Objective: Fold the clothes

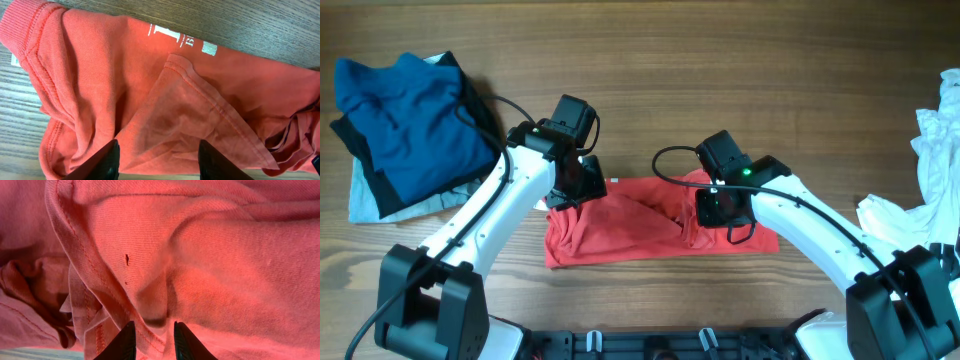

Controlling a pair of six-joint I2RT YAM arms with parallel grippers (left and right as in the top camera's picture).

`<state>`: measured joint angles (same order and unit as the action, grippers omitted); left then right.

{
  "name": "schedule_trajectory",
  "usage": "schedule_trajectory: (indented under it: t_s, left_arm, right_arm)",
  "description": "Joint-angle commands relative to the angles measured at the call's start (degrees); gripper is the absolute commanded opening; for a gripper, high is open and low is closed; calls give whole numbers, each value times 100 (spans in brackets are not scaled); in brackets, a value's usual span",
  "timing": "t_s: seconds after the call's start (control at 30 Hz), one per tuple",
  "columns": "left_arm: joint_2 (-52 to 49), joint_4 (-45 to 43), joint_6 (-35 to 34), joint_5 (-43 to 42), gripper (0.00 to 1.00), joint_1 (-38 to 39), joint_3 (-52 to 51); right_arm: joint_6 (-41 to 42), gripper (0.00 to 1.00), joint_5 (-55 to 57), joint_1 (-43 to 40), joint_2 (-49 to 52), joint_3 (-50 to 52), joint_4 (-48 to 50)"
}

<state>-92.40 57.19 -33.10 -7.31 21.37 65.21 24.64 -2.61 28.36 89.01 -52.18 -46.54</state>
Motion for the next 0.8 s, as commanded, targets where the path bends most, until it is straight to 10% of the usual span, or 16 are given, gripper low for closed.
schedule_trajectory:
  t_s: [0.0, 0.77]
  left_arm:
    - [61, -17, 94, 37, 50, -17, 57]
    - [61, -37, 94, 37, 51, -17, 37]
  right_arm:
    - [83, 25, -192, 125, 52, 20, 22]
    - [382, 23, 474, 518, 90, 44, 197]
